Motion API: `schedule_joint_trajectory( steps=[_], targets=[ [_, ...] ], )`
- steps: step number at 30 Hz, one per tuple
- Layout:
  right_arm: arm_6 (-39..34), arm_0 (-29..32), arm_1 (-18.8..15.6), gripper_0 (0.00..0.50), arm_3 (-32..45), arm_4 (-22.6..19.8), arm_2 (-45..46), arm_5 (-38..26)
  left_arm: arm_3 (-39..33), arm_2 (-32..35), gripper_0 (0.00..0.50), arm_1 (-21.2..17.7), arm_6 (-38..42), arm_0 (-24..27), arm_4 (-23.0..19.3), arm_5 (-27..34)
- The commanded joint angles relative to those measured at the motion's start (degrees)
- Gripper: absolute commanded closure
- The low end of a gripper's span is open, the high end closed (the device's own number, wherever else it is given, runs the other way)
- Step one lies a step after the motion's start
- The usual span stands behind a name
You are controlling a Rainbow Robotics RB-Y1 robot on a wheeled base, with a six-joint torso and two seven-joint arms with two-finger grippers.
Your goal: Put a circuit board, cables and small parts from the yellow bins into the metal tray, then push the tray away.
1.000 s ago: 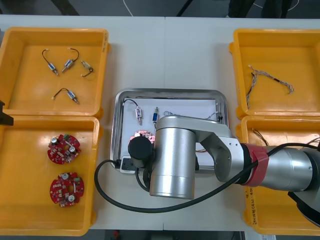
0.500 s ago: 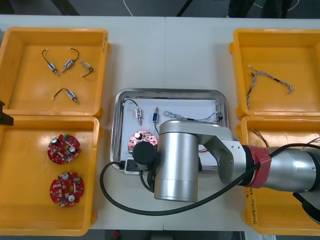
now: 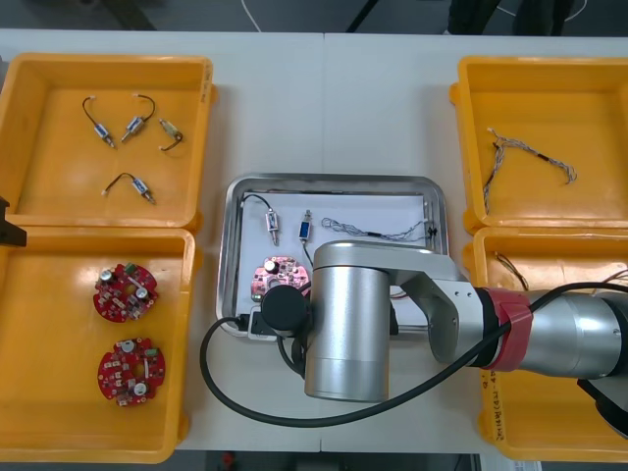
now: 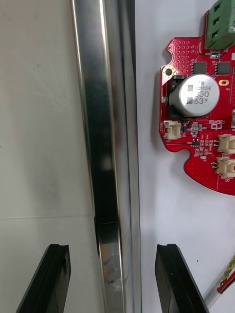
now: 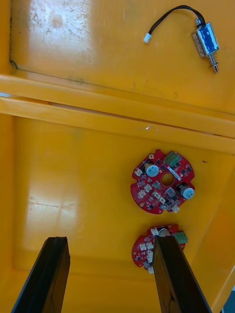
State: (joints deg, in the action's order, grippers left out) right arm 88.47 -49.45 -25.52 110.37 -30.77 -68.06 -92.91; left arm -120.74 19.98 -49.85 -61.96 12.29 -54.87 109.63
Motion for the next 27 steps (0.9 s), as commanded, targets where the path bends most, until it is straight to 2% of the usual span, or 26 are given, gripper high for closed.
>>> schedule_joint_trajectory(
  steps=[1, 21, 23, 24, 25, 26, 27],
  targets=[
    [1.5, -1.8, -1.0, 0.0, 0.4, 0.6, -1.1, 0.8, -1.8, 1.7, 0.0, -2.7, -4.0, -1.0, -0.5, 0.4],
    [1.2, -1.8, -1.3, 0.0, 0.4, 2.8, -2.8, 1.6, -1.8, 1.7, 0.0, -2.7, -4.0, -1.0, -0.5, 0.4],
    [1.2, -1.8, -1.3, 0.099, 0.5, 2.7, -2.8, 1.7, -1.8, 1.7, 0.0, -2.7, -4.0, -1.0, -0.5, 0.4],
    [1.2, -1.8, -1.3, 0.274, 0.5, 2.8, -2.8, 1.8, -1.8, 1.7, 0.0, -2.7, -4.0, -1.0, -0.5, 0.4],
    [1.2, -1.8, -1.3, 0.42, 0.4, 2.8, -2.8, 1.8, -1.8, 1.7, 0.0, -2.7, -4.0, -1.0, -0.5, 0.4],
    [1.1, -1.8, -1.3, 0.489, 0.5, 2.9, -2.8, 1.8, -1.8, 1.7, 0.0, -2.7, -4.0, -1.0, -0.5, 0.4],
    [1.1, -1.8, -1.3, 0.5, 0.4, 2.9, -2.8, 1.8, -1.8, 1.7, 0.0, -2.7, -4.0, -1.0, -0.5, 0.4]
  ],
)
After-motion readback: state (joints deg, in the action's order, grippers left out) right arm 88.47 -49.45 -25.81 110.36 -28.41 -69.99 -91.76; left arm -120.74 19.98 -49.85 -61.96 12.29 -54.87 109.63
